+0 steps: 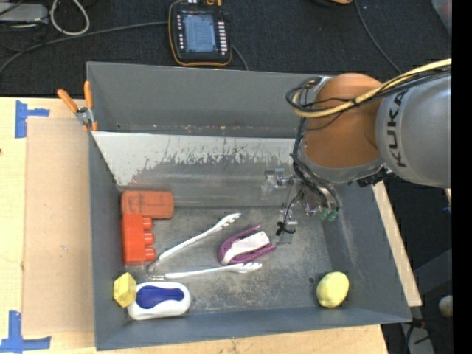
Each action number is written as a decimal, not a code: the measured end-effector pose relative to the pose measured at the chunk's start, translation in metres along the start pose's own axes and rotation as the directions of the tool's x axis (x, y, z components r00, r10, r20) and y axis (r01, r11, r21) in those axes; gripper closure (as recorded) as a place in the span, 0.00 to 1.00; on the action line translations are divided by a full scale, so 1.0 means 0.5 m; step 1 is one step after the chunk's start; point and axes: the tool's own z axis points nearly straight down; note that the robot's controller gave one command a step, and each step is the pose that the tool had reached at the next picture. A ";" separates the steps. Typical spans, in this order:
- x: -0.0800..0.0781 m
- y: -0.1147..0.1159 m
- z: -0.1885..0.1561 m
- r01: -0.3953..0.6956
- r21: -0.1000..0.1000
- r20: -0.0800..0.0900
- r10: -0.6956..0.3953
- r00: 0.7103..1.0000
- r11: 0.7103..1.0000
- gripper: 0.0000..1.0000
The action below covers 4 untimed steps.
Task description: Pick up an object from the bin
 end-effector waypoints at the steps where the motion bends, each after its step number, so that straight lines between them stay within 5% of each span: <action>1: 0.000 0.000 0.000 0.000 0.000 0.000 0.000 1.000 1.000 0.00; 2: -0.003 -0.025 0.009 0.355 0.000 0.000 -0.355 0.935 0.935 0.00; 3: 0.048 0.024 0.126 0.132 -0.001 -0.004 -0.132 0.991 0.991 0.00; 4: 0.031 0.021 0.151 0.419 0.001 0.004 -0.419 0.908 0.908 0.00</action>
Offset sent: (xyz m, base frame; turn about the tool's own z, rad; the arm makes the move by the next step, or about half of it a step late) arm 0.0019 -0.0132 -0.0038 -0.3736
